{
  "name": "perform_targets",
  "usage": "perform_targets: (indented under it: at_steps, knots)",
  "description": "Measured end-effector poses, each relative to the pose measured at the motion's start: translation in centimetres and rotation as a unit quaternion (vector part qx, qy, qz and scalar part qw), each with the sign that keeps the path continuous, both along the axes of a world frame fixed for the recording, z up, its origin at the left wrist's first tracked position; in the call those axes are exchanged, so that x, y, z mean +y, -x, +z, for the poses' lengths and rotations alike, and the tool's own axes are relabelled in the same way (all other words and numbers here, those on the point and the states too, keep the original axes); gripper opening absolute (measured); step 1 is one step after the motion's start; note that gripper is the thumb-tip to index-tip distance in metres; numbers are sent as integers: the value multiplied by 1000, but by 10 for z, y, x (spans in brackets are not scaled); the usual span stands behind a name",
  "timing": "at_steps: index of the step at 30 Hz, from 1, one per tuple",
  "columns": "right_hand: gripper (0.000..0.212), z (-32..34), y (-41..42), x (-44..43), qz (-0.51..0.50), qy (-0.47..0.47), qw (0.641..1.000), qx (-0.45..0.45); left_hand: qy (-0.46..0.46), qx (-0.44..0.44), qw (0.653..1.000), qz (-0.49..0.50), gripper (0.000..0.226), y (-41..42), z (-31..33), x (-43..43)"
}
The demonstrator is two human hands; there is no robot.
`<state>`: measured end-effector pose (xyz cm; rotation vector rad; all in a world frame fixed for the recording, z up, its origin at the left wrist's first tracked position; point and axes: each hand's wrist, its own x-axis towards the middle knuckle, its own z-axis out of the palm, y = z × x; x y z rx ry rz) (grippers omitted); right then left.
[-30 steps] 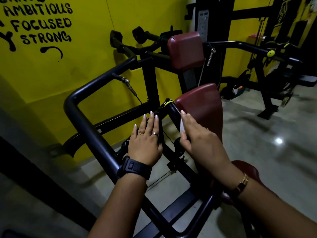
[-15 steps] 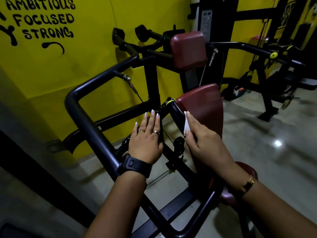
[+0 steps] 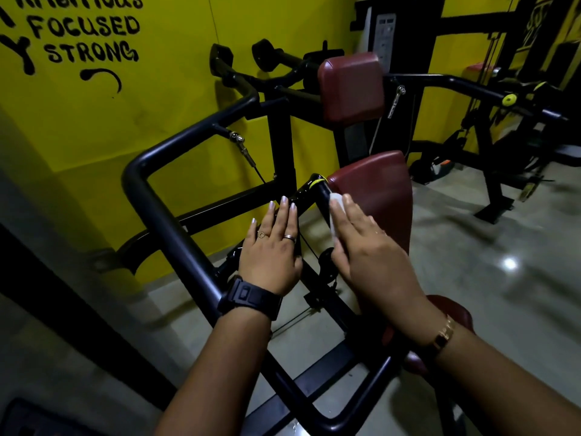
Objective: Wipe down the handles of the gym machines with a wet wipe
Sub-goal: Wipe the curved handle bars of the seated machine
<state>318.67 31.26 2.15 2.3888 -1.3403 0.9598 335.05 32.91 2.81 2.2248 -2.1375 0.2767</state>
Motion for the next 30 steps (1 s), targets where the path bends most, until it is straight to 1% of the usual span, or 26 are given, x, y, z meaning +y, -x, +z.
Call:
perform_targets:
  at_steps: [2, 3, 5, 6, 8, 10, 12, 14, 18, 20, 23, 24, 26, 28, 30]
  knots:
    - [60, 6, -10, -9, 8, 10, 998, 58, 1, -1, 1000, 1, 83, 0, 0, 0]
    - [59, 7, -13, -12, 12, 30, 995, 96, 1, -2, 1000, 2, 83, 1, 0, 0]
    - [54, 5, -13, -16, 29, 76, 985, 152, 1, -3, 1000, 2, 82, 1, 1, 1]
    - [50, 1, -11, -16, 44, 94, 981, 164, 2, -3, 1000, 2, 82, 1, 0, 1]
    - [38, -7, -4, -11, 56, 115, 977, 172, 3, -2, 1000, 1, 82, 0, -1, 0]
    - [47, -9, 1, -3, 32, 110, 980, 164, 6, 2, 1000, 0, 82, -1, -2, -1]
    - [55, -3, -3, -1, 7, 93, 987, 134, 6, 4, 1000, 0, 81, -1, -2, -1]
    - [58, 7, -12, -5, -16, 81, 988, 132, 4, 4, 1000, 0, 80, 0, -2, -1]
    - [56, 10, -28, -24, -36, 81, 976, 199, 2, 4, 1000, 3, 82, 0, -1, -1]
    - [58, 9, -28, -23, -37, 73, 974, 213, 2, 4, 1000, 3, 83, 0, 0, -1]
    - [51, 3, -18, -12, -4, 107, 979, 176, 2, 5, 1000, 0, 83, 0, -1, -1]
    - [48, 3, -16, -7, -2, 115, 980, 161, 3, 6, 1000, 0, 83, 0, -1, -1]
    - [50, 9, -17, -2, -20, 107, 983, 145, 6, 7, 1000, -1, 83, -1, -2, -2]
    - [52, 13, -25, -7, -52, 99, 980, 163, 5, 9, 1000, -1, 83, -1, -2, -3]
    - [58, 11, -31, -18, -69, 86, 971, 212, 5, 12, 1000, 1, 82, -1, -2, -3]
